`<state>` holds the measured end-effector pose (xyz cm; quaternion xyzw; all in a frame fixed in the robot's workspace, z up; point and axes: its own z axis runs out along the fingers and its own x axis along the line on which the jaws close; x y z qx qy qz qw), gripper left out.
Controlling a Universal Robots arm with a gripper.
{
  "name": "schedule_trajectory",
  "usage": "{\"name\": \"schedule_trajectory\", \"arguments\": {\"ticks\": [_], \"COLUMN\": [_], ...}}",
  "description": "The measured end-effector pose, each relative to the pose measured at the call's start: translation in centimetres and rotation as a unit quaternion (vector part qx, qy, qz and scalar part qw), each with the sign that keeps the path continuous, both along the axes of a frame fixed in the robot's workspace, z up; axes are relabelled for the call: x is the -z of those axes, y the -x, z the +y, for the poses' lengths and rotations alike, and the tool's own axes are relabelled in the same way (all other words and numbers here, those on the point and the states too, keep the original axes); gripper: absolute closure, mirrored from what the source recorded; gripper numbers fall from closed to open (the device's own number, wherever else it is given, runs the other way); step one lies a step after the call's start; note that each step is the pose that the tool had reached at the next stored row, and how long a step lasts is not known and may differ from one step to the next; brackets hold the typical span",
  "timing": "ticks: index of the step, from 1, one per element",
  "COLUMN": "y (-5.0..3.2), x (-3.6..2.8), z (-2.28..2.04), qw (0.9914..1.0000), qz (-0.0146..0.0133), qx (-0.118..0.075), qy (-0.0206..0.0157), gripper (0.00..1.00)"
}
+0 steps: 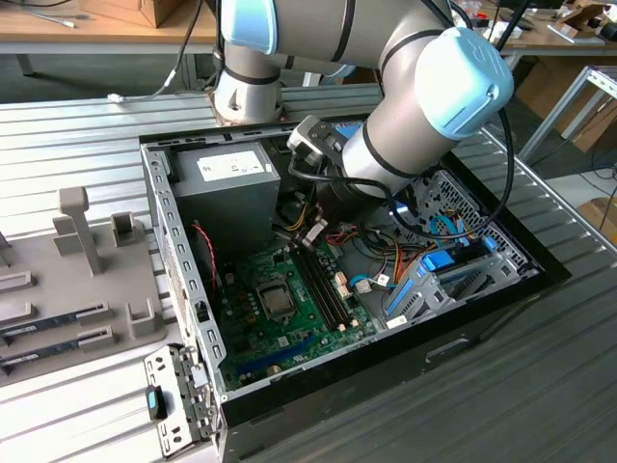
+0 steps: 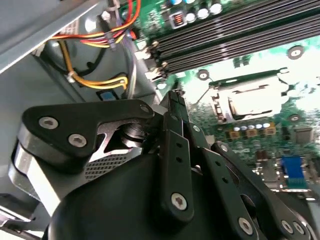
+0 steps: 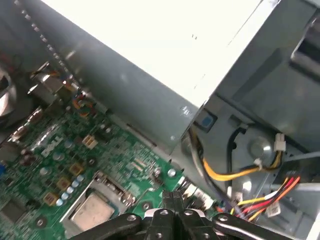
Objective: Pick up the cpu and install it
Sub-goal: 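Install the first cpu locking lever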
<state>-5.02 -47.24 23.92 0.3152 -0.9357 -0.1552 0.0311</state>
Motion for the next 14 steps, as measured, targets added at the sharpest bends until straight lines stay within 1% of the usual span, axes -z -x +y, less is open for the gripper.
{"name": "schedule_trajectory", "arguments": {"ticks": [1, 2, 4, 5, 6, 8, 9, 10, 11, 14], "y": [0.0, 0.04, 0.09, 0.11, 0.28, 0.54, 0.78, 1.24, 1.33, 1.54], "x": [-0.01, -0.01, -0.01, -0.01, -0.01, -0.02, -0.01, -0.01, -0.01, -0.01], "z": [0.4, 0.59, 0.76, 0.81, 0.82, 0.83, 0.84, 0.84, 0.81, 0.63], "qw": [1.0, 1.0, 0.99999, 0.99995, 0.99987, 0.99983, 0.99981, 0.99973, 0.99949, 0.99903], "qz": [0.0, 0.0001, 0.0, 0.0, 0.0, 0.0001, 0.0, 0.0, 0.0, -0.0002], "qx": [0.0, 0.0, -0.004, -0.01, -0.016, -0.018, -0.02, -0.023, -0.032, -0.044], "qy": [0.0, 0.0, 0.0, 0.0, 0.0, 0.0001, -0.0001, -0.0004, -0.0003, -0.0003], "gripper": [0.89, 0.89, 0.89, 0.89, 0.89, 0.89, 0.89, 0.89, 0.89, 0.89]}}
